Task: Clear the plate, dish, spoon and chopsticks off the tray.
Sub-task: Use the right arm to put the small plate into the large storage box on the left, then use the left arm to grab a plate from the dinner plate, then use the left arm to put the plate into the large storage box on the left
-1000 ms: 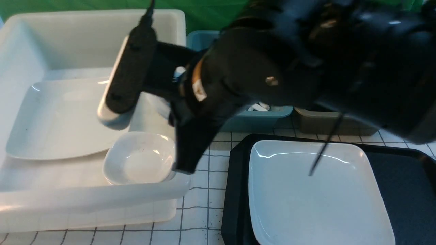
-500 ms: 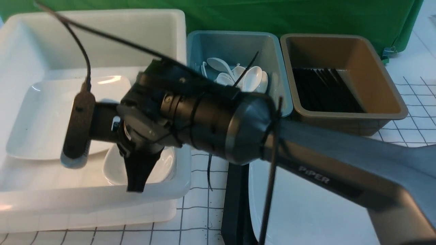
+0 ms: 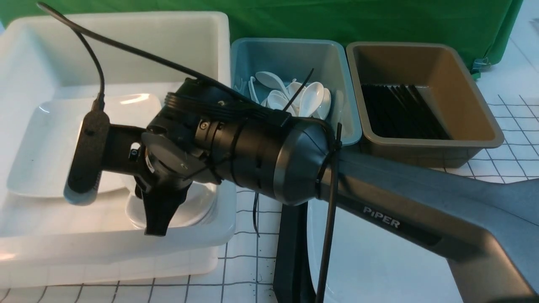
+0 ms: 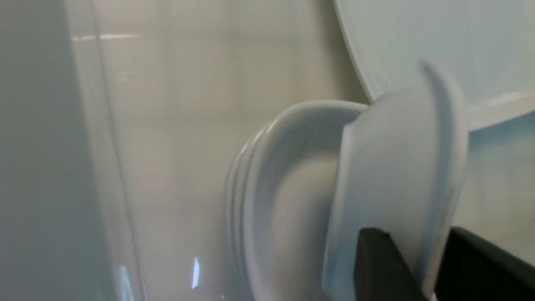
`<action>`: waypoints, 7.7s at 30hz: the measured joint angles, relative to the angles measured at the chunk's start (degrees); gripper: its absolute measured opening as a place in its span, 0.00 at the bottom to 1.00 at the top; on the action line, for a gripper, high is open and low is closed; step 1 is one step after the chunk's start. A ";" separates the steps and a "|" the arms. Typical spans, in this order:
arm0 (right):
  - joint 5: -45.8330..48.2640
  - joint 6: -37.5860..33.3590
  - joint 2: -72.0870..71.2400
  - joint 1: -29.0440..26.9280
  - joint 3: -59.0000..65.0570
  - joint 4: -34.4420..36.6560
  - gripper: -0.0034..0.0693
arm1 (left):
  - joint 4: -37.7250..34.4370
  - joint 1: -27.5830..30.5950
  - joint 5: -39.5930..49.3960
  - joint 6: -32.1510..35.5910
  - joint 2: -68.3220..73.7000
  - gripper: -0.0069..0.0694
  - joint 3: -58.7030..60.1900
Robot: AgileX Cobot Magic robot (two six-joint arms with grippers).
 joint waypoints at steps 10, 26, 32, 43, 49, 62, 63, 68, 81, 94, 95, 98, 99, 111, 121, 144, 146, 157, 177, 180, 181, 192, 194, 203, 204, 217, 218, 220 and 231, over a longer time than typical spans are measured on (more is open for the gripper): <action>0.43 0.00 -0.08 0.00 0.00 0.00 0.40 | 0.00 0.00 0.00 0.05 0.00 0.10 0.00; 5.13 -0.17 -1.90 0.00 0.06 -0.71 0.59 | 0.00 0.00 0.00 0.16 0.00 0.10 0.00; 6.39 -0.17 -5.24 0.00 0.06 -1.06 0.60 | 0.00 0.00 -0.05 0.16 0.00 0.10 0.00; 14.57 -0.17 -13.17 0.00 -1.66 -1.21 0.39 | 0.00 0.00 -0.05 0.18 0.00 0.10 0.00; 21.93 3.77 -21.00 -0.05 -3.67 -2.01 0.08 | -3.34 0.00 1.00 1.33 0.00 0.10 0.00; 22.61 16.36 -51.72 -0.05 5.36 -2.78 0.06 | -10.76 -7.22 4.79 4.57 0.00 0.10 0.00; 22.61 16.73 -53.49 -0.05 6.22 -2.78 0.06 | -10.76 -7.93 4.79 4.57 0.00 0.10 0.00; 22.18 22.57 -69.56 -0.05 20.33 -3.02 0.05 | -11.05 -19.03 3.62 1.85 0.11 0.10 0.00; 16.94 44.64 -98.47 -0.05 56.00 -8.29 0.05 | -6.31 -51.40 -1.28 -11.89 12.38 0.14 -0.60; 23.10 49.05 -100.62 -0.05 70.50 -9.29 0.05 | 7.17 -77.28 -2.30 -33.19 35.01 0.41 -13.29; 23.10 49.12 -100.62 -0.05 70.79 -9.58 0.05 | 7.81 -77.98 -2.33 -34.58 36.35 0.43 -13.35; 23.13 49.12 -100.66 -0.05 71.03 -10.92 0.05 | 10.47 -78.86 -2.58 -38.02 40.32 0.50 -13.35; 23.12 49.12 -100.66 -0.05 71.03 -11.50 0.05 | 11.28 -78.88 -2.89 -39.27 41.56 0.53 -13.35; 22.90 50.01 -100.66 -0.05 71.09 -12.73 0.06 | 12.74 -78.88 -10.83 -44.33 49.00 0.62 -13.35; 22.90 50.70 -100.66 -0.05 71.09 -12.73 0.07 | 11.73 -78.88 -17.23 -45.65 51.67 0.62 -13.35; 21.23 53.44 -100.66 -0.05 71.09 -12.68 0.09 | 7.97 -74.57 -17.79 -39.32 48.77 0.53 -16.21; 21.23 53.61 -100.66 -0.05 71.09 -12.68 0.09 | 7.88 -74.91 -18.23 -39.64 49.79 0.53 -16.21; 20.95 53.65 -100.66 -0.05 71.09 -12.68 0.09 | 3.25 -75.49 -24.95 -39.56 55.84 0.62 -16.16; 22.95 58.02 -100.66 -0.05 71.09 -13.72 0.09 | -7.96 -75.49 -31.39 -34.16 58.42 0.39 -16.14; 22.99 58.21 -100.66 -0.05 71.09 -13.82 0.09 | -8.57 -75.49 -31.39 -33.90 58.48 0.27 -16.14; 22.99 58.21 -100.66 -0.05 71.09 -13.87 0.09 | -8.65 -75.49 -31.39 -33.96 58.48 0.25 -16.14; 22.88 58.32 -100.66 -0.05 71.09 -14.78 0.09 | -11.42 -75.49 -30.98 -32.77 58.41 0.13 -16.14; 22.88 58.32 -100.66 -0.05 71.09 -15.06 0.09 | -11.61 -75.49 -30.63 -31.99 58.24 0.13 -16.14; 22.88 58.32 -100.66 -0.05 71.09 -16.67 0.08 | -9.46 -75.49 -28.64 -28.72 51.35 0.11 -16.10; 22.88 58.32 -100.66 -0.05 71.09 -16.81 0.08 | -8.83 -75.49 -28.58 -28.72 50.14 0.11 -16.10; 22.77 58.32 -100.66 -0.05 71.09 -17.46 0.07 | -4.49 -75.49 -26.55 -28.35 43.83 0.12 -16.03; 22.77 58.32 -100.66 -0.05 71.09 -17.51 0.07 | -4.43 -75.49 -26.61 -28.35 43.73 0.12 -16.03; 22.76 58.32 -100.66 -0.05 71.09 -17.57 0.07 | -4.13 -75.49 -27.01 -28.35 43.09 0.12 -16.03; 22.71 58.32 -100.66 -0.05 71.09 -18.07 0.07 | -4.50 -73.11 -27.60 -28.36 38.20 0.13 -16.02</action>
